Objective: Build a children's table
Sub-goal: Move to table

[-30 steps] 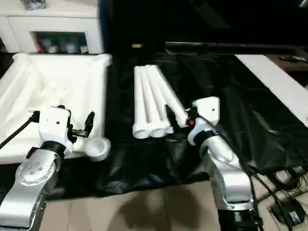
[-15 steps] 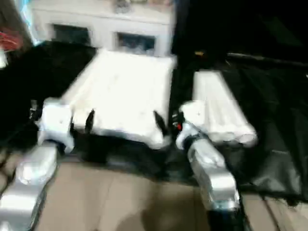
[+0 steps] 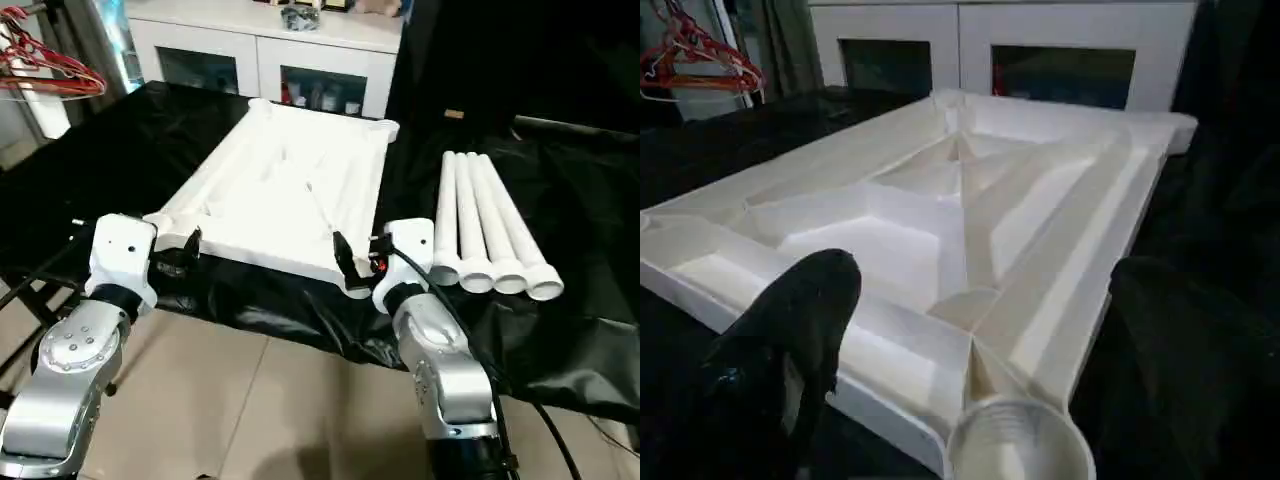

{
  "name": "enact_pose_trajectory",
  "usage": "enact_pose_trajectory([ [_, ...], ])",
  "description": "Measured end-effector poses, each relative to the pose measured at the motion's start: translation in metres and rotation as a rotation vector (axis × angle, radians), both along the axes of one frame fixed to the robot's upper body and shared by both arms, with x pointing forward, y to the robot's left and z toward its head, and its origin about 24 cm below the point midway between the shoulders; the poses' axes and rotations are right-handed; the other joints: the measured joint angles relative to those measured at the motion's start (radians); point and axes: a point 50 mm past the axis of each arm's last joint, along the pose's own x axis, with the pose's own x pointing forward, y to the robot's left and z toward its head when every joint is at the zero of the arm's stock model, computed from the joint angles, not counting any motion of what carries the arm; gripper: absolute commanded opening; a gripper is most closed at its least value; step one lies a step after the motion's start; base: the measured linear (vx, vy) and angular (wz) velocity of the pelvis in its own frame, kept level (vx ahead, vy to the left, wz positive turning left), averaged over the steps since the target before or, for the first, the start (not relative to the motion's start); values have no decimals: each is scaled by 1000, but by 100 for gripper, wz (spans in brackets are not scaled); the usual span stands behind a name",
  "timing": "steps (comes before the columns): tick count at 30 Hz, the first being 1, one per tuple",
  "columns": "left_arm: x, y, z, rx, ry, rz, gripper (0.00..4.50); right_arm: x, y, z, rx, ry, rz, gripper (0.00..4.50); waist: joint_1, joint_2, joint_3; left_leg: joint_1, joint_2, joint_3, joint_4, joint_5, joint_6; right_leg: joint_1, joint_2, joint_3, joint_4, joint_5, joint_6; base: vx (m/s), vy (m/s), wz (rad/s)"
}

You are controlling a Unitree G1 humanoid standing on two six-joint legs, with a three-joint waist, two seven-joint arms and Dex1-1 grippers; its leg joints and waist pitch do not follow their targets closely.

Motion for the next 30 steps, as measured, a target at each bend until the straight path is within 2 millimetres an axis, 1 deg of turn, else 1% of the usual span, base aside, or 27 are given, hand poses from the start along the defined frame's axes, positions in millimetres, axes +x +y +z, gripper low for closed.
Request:
enact_pose_trajectory([
  [2,-1,2,-2,-9,8,6,443,0,0,1,1,-6,2,450,-2,-2,-1,1,4,2,-5,0,0,3,3,-1,-10,4,0,0,0,0],
  [4,-2,2,-3,-24,18,9,443,0,1,1,-2,-7,13,450,-6,-6,1,8,6,6,-8,0,0,8,3,-1,-13,3,0,0,0,0],
  [5,-2,2,-4,-28,23,10,443,0,2,1,-5,-7,24,450,-9,-8,3,15,7,8,-11,-1,0,15,3,-2,-18,1,1,0,0,0],
  [7,-3,2,-5,-32,27,9,443,0,5,2,-6,-9,38,450,-16,-12,7,39,10,14,-27,-1,0,38,3,-7,-40,0,2,0,0,0],
  [9,-3,2,-4,-33,24,9,443,1,5,3,-6,-15,48,450,-19,-13,7,57,15,16,-34,-10,-2,60,3,-15,-64,0,2,75,22,-10],
  [10,-3,2,-4,-33,22,8,443,1,6,4,-4,-18,51,450,-20,-14,7,60,16,16,-34,-11,-2,67,4,-16,-67,0,2,82,29,-13],
  [12,-4,2,-4,-35,24,6,443,1,7,4,9,-18,59,450,-22,-19,6,72,17,19,-39,-17,1,86,4,-18,-83,-1,3,103,30,-5],
  [14,-4,2,-4,-35,24,6,443,2,8,5,14,-21,63,450,-25,-22,4,75,16,23,-39,-27,3,87,3,-13,-85,-4,6,115,24,-3],
  [15,-4,3,-5,-34,29,9,443,2,9,6,18,-19,70,450,-22,-25,6,92,21,45,-45,-36,-1,79,4,-1,-78,-11,-5,157,1,-24],
  [16,-6,6,-7,-31,38,17,443,3,13,7,23,-20,85,450,-20,-28,8,112,22,64,-50,-46,-5,75,2,6,-57,-27,-32,157,1,-24],
  [17,-6,9,-8,-27,40,26,443,3,15,8,27,-23,96,450,-20,-31,8,129,23,81,-51,-57,-11,67,-2,13,-33,-42,-53,173,-24,-52],
  [18,-6,10,-7,-19,39,27,443,3,15,8,25,-23,101,450,-20,-42,8,154,25,106,-51,-70,-20,65,-6,24,-14,-56,-53,165,-42,-59],
  [19,-6,9,-7,-20,39,18,443,3,13,7,18,-22,95,450,-17,-46,4,161,25,116,-49,-81,-29,71,2,40,-10,-64,-32,165,-42,-59],
  [20,-6,7,-7,-28,38,6,443,2,9,7,8,-21,85,450,0,-44,5,159,24,110,-37,-95,-31,78,25,74,-12,-67,-18,214,-30,-57],
  [21,-5,-4,-6,-42,37,-38,443,1,2,4,2,-9,62,450,23,-32,6,144,18,71,18,-114,-27,87,61,115,-18,-70,-19,231,23,-57],
  [22,-5,-10,-6,-45,38,-71,443,1,-4,2,1,0,34,450,42,-29,6,112,5,34,76,-115,-29,96,83,143,-27,-70,-18,231,23,-57],
  [23,-5,-11,-6,-45,39,-85,443,0,-6,1,4,2,22,450,53,-24,3,68,-12,-7,117,-112,-34,108,101,162,-37,-65,-11,133,53,-50],
  [24,-5,-11,-6,-40,36,-86,443,1,-5,3,8,-4,23,450,63,-6,-3,24,-13,-34,83,-95,-53,119,130,160,-38,-64,-6,-37,47,-38],
  [25,-5,-8,-5,-30,32,-83,443,2,-3,6,17,-16,28,450,59,14,-6,8,-2,-52,52,-59,17,117,140,122,-18,-75,-9,-37,47,-38],
  [26,-6,-1,-7,-11,45,-70,443,2,7,7,42,-17,54,450,49,13,-4,11,-7,-65,65,-76,17,87,116,69,42,-94,-13,0,-10,-37],
  [27,-5,5,-9,-1,55,-54,443,-1,17,8,61,-23,88,450,24,1,-5,24,-22,-64,61,-86,30,48,80,23,118,-99,-11,141,-20,-10],
  [28,-5,3,-8,-5,54,-65,443,-2,15,8,62,-22,88,450,15,1,-5,35,-25,-59,55,-90,33,26,63,15,131,-97,-7,141,-20,-10],
  [29,-4,1,-8,-7,54,-79,443,-2,13,9,59,-25,83,450,4,-3,-7,43,-32,-55,47,-92,36,2,42,13,126,-91,4,125,25,8],
  [30,-4,-1,-8,-8,55,-96,443,-1,10,11,55,-31,76,450,-13,-14,-9,54,-43,-47,38,-94,38,-25,14,19,100,-77,21,107,-4,-1],
])
